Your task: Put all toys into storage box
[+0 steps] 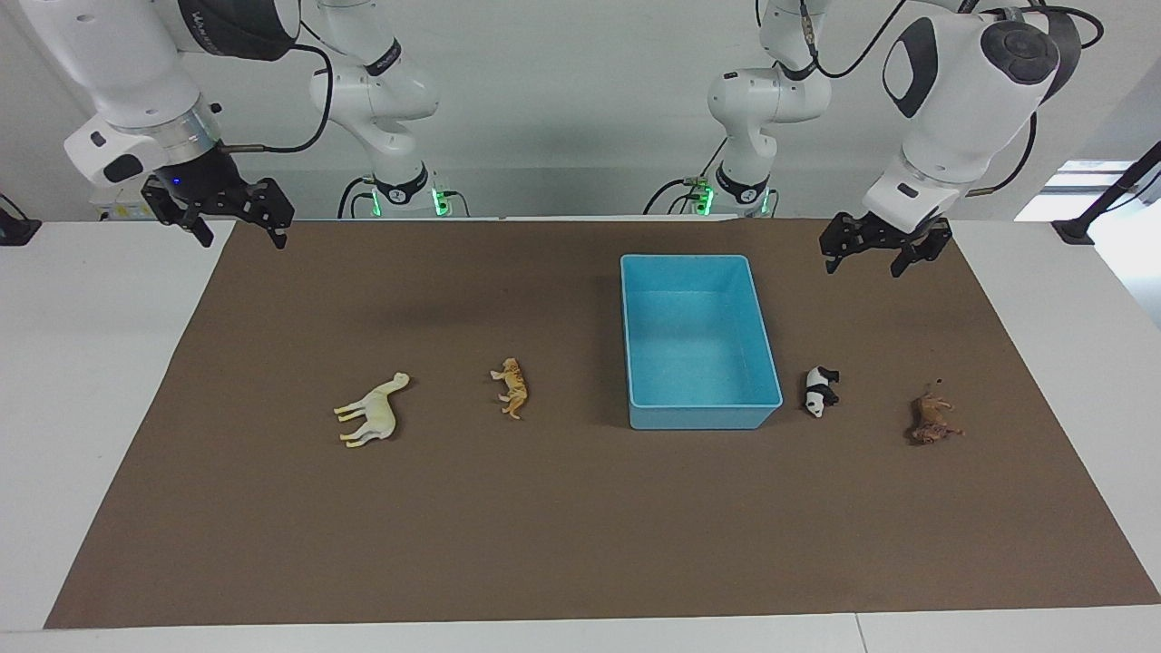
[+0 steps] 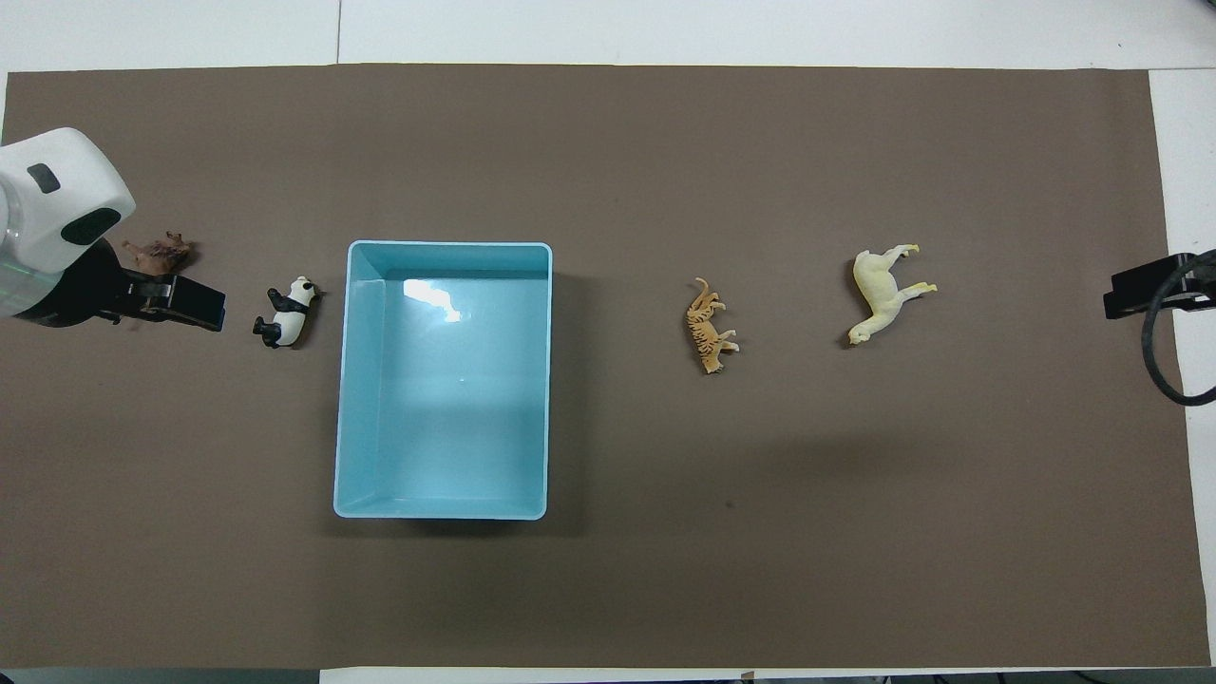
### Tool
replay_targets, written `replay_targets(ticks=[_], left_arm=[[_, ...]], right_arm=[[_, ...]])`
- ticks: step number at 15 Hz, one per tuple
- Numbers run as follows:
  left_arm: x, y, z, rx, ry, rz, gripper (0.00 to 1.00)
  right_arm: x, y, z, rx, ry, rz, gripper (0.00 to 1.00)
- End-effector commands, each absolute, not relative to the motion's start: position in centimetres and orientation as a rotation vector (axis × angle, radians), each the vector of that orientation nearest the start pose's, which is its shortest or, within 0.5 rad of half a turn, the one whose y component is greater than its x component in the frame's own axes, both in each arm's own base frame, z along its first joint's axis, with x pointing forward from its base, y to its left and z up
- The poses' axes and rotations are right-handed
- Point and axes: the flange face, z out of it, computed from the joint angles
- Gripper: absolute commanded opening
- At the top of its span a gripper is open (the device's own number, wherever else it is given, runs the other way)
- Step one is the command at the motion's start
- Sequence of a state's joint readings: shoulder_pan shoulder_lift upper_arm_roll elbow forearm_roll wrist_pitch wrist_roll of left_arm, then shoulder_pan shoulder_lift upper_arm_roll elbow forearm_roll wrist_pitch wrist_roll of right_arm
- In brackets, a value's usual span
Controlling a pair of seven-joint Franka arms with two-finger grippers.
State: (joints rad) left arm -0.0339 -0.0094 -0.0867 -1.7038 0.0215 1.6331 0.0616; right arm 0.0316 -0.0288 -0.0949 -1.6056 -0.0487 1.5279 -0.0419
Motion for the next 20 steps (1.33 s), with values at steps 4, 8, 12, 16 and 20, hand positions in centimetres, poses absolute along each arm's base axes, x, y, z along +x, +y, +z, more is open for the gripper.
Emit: replay_targets(ticks=[4,8,12,16,20], left_arm=[[54.7,-6.2,57.3,-3.088,0.294,0.106,1.0],[54.5,-4.8,58.2,-3.093,0.209,0.079,1.0],[55.1,-2.4,56.3,-3.101,0.083,0.018,1.0],[57.8,-1.5,49.7,-3.108,0.068,-0.063,1.0],[57.0,-1.0,41.4,-3.111,0.077,-0.134,1.0]], right_arm=[[53.1,-3.5,62.6,-3.163,0.059,0.089,1.0],[53.0,-4.3,62.4,-3.163,0.074,0.097,1.0],[53.2,-4.1,62.4,-3.162,0.078,0.08,1.0],[54.2,-3.8,61.8,-3.16,0.064,-0.003,1.0],[55.2,-3.6,57.6,-3.16,0.055,-0.04,1.0]])
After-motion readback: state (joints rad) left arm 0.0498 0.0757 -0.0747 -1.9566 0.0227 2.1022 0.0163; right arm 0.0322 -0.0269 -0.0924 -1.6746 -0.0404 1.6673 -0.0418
